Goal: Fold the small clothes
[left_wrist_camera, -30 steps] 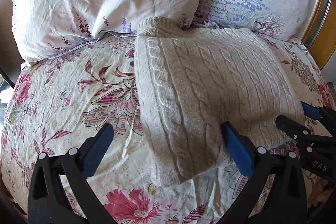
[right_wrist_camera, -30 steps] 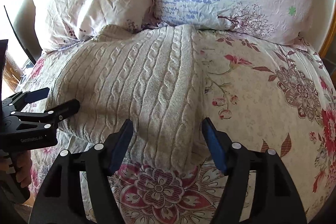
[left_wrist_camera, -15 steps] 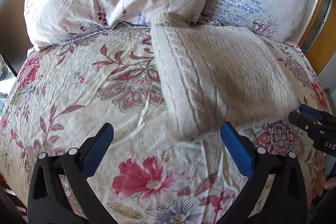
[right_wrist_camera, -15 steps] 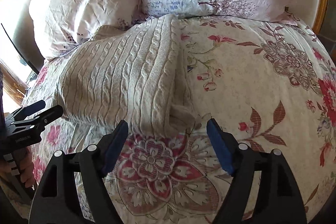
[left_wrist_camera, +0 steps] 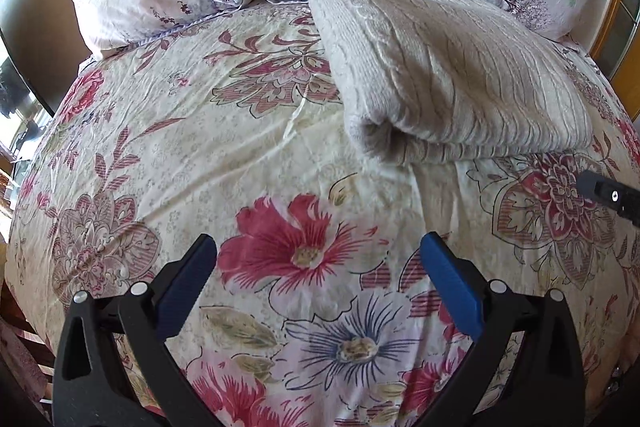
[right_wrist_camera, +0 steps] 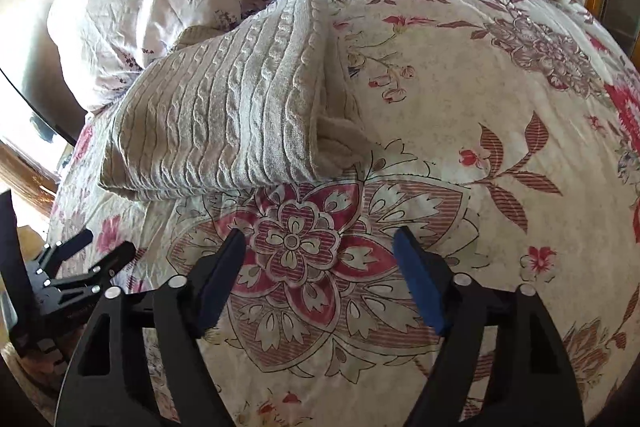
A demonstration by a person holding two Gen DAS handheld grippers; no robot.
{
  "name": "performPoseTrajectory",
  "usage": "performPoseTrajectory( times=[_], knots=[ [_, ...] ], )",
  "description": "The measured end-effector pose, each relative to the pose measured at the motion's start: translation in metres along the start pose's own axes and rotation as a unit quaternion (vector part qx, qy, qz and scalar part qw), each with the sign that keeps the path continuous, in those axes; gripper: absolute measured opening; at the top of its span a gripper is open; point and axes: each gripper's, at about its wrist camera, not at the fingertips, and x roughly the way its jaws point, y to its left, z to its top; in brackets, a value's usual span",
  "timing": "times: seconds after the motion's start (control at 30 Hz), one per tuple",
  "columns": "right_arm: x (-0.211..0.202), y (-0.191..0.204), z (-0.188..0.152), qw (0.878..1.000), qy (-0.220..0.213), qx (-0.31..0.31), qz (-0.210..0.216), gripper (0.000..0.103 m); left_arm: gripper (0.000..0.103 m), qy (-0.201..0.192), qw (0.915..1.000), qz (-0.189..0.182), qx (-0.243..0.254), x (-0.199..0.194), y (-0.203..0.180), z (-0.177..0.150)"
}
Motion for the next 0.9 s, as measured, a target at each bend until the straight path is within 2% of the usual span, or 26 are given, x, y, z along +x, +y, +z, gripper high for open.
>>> performPoseTrajectory(
  times=[0.13, 0.17, 0.2, 0.33, 0.43, 0.53, 0.7, 0.77, 0.8, 0.83, 0.9],
  knots=[
    [0.005, -0.003, 0.024, 0.999, -0.01, 0.035, 0.022, 0.054, 0.101, 0.004, 1.0, -0.001, -0.004, -0.001, 0.003, -0.004],
    [0.013, -0.002, 0.027, 0.999, 0.006, 0.035, 0.027, 0.039, 0.101, 0.005, 1.0, -0.001, -0.005, -0.002, 0.004, -0.005],
    [0.02, -0.001, 0.029, 0.999, 0.016, 0.035, 0.028, 0.03, 0.101, 0.004, 1.0, -0.001, -0.006, -0.003, 0.004, -0.006],
    [0.012, -0.01, 0.033, 0.997, -0.02, 0.069, 0.024, 0.017, 0.101, -0.001, 1.0, 0.0, -0.009, -0.005, 0.006, -0.003],
    [0.015, -0.019, 0.038, 0.996, -0.018, 0.09, 0.018, 0.017, 0.101, -0.001, 0.9999, -0.002, -0.011, -0.004, 0.007, -0.001],
    [0.017, -0.023, 0.036, 0.992, -0.007, 0.114, 0.045, 0.019, 0.101, 0.004, 0.9999, -0.001, -0.011, -0.001, 0.006, -0.001],
    [-0.005, -0.018, 0.033, 0.992, -0.044, 0.105, 0.057, 0.029, 0.101, 0.004, 0.9999, -0.008, -0.014, 0.001, 0.006, 0.0],
    [0.009, -0.018, 0.036, 0.995, -0.02, 0.099, 0.014, 0.028, 0.101, 0.004, 0.9999, -0.01, -0.011, 0.002, 0.003, 0.001],
    [0.015, -0.023, 0.036, 0.994, -0.01, 0.11, 0.016, 0.028, 0.101, 0.004, 0.9999, -0.01, -0.007, 0.003, 0.001, 0.001],
    [0.013, -0.026, 0.034, 0.992, -0.013, 0.125, 0.02, 0.029, 0.101, 0.002, 0.9999, -0.009, -0.004, 0.003, 0.0, 0.002],
    [-0.001, -0.015, 0.034, 0.995, -0.035, 0.09, -0.012, 0.031, 0.101, -0.005, 0.9999, -0.009, 0.001, 0.001, -0.003, 0.002]
  ],
)
